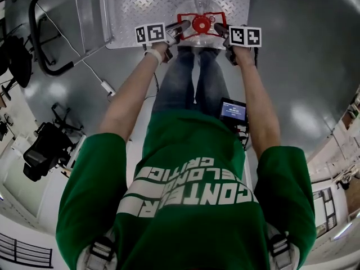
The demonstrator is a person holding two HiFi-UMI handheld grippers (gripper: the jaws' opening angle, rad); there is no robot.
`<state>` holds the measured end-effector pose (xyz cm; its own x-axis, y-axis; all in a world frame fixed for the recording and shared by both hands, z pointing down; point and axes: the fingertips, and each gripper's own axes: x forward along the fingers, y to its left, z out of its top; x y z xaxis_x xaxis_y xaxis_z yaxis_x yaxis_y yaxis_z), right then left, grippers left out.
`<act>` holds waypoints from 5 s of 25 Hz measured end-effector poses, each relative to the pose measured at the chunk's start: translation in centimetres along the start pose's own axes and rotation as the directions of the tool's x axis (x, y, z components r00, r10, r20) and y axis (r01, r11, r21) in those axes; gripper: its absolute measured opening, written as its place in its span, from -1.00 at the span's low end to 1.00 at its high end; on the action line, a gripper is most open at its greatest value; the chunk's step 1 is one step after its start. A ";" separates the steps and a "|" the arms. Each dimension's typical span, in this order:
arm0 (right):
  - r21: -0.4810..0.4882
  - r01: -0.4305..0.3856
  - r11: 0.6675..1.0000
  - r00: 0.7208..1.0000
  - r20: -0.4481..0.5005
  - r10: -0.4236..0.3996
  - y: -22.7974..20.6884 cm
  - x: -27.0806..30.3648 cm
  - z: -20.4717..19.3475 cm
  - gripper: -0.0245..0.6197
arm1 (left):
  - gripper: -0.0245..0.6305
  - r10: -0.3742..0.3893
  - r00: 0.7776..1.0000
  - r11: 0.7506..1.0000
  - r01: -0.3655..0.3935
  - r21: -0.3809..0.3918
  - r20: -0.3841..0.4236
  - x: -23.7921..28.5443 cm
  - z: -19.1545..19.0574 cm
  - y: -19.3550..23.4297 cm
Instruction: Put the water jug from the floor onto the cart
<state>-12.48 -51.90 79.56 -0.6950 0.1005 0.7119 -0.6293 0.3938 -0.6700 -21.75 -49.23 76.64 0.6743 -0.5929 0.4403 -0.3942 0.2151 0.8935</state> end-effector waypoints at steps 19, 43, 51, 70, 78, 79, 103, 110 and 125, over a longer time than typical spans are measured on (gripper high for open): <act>0.061 0.092 0.994 0.995 -0.035 -0.090 -4.6 1.4 -3.9 -0.95 | -0.83 0.145 0.989 0.989 -0.145 0.010 0.007 0.1 -1.6 3.7; 0.050 0.105 0.993 0.992 0.062 -0.108 -3.9 -0.3 -2.1 -0.57 | -0.28 0.077 0.994 0.995 -0.082 0.061 0.077 -0.6 -0.2 2.3; 0.060 0.109 0.992 0.987 0.111 -0.116 -3.4 -2.4 -2.2 -0.50 | -0.17 0.162 0.987 0.977 -0.160 0.144 -0.001 -1.3 -0.8 2.5; -0.043 0.164 0.986 0.961 0.234 -0.149 0.0 -12.0 -0.2 -0.50 | -0.36 0.153 0.983 0.955 -0.173 0.240 0.098 -6.0 -0.9 -2.2; -0.197 0.208 0.958 0.940 0.312 -0.140 4.5 -18.6 1.2 -0.95 | -0.68 0.051 0.972 0.949 -0.119 0.293 0.228 -10.1 -0.2 -8.7; -0.226 0.217 0.950 0.938 0.319 -0.139 5.3 -19.1 1.4 -0.95 | -0.74 0.029 0.969 0.949 -0.104 0.297 0.246 -10.6 -0.1 -9.7; -0.689 0.340 0.640 0.877 0.478 0.048 21.1 -26.5 7.3 -0.95 | -0.88 -0.240 0.896 0.754 -0.070 0.653 0.373 -18.0 3.5 -28.0; -0.698 0.344 0.628 0.882 0.470 0.039 20.2 -26.7 7.7 -0.95 | -0.88 -0.218 0.913 0.731 -0.082 0.677 0.345 -16.1 3.2 -28.2; -0.696 0.338 0.633 0.887 0.460 0.032 19.3 -26.4 8.1 -0.95 | -0.88 -0.200 0.915 0.748 -0.088 0.658 0.349 -15.4 3.3 -28.0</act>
<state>-9.14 -54.38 46.10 -0.7966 -0.3185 0.5137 -0.3914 0.9195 -0.0368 -23.12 -48.69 44.53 0.4780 -0.8568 0.1934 -0.7650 -0.2979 0.5710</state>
